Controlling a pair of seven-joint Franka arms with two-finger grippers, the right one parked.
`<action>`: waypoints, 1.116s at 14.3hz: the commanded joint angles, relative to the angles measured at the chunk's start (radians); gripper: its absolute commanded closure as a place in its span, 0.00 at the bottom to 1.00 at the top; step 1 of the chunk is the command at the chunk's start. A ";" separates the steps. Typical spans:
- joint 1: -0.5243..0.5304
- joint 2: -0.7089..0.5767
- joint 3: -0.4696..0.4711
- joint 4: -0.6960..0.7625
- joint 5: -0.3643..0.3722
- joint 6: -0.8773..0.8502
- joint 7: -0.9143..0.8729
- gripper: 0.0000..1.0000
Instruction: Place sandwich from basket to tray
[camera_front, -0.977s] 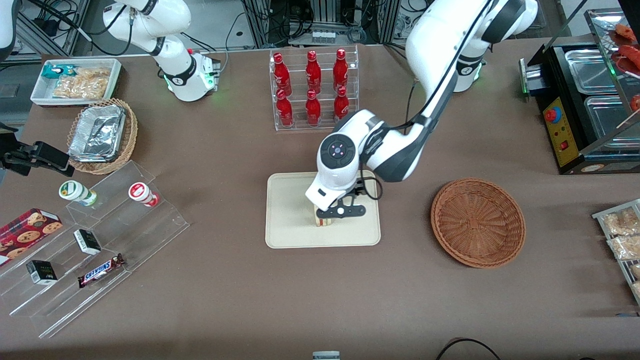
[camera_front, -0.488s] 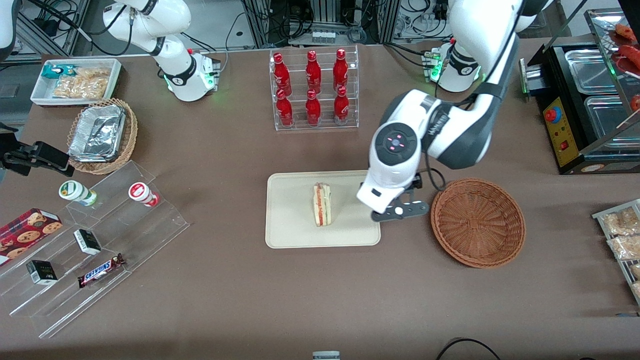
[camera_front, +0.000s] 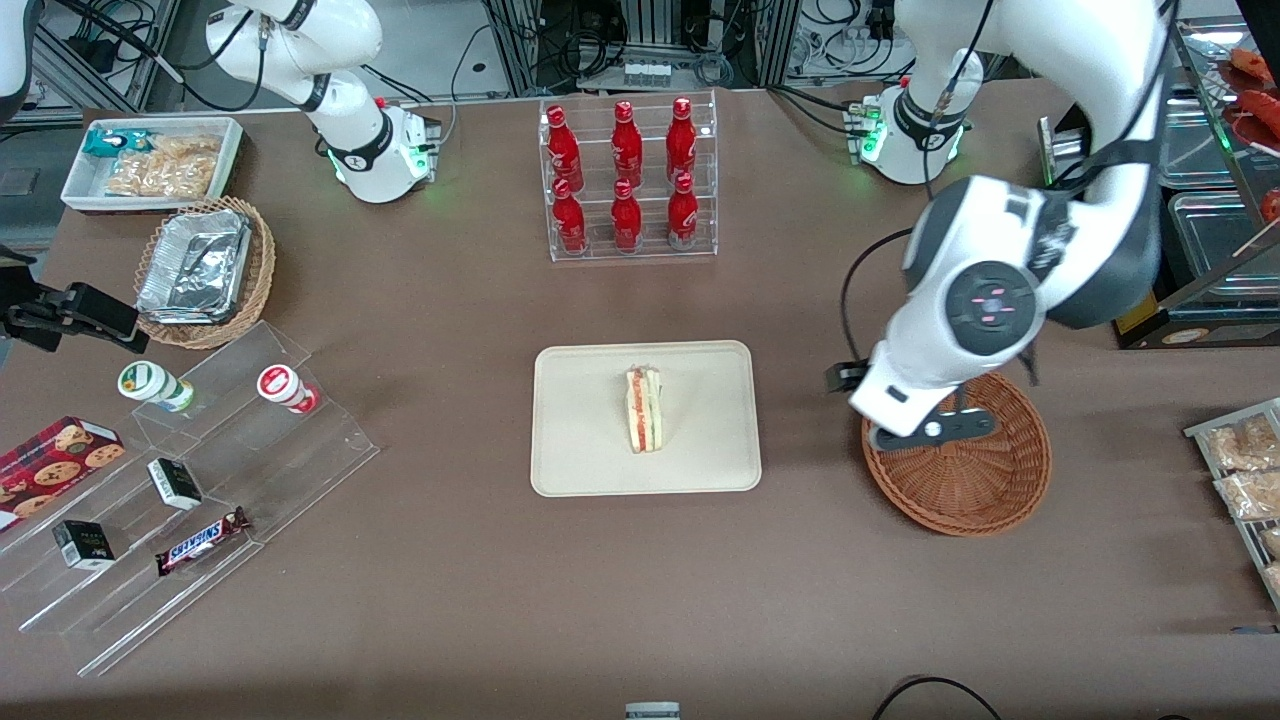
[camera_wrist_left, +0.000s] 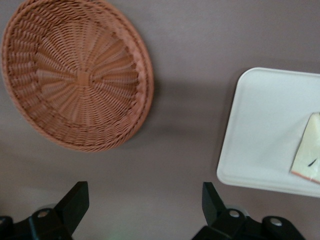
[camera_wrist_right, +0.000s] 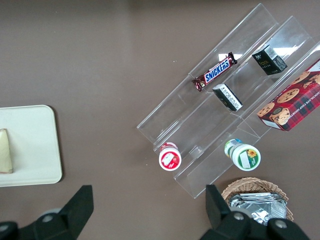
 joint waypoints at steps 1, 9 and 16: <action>0.073 -0.096 -0.012 -0.055 -0.022 -0.074 0.131 0.00; 0.327 -0.258 -0.133 -0.063 -0.010 -0.190 0.446 0.00; 0.327 -0.316 -0.027 -0.061 -0.010 -0.176 0.498 0.00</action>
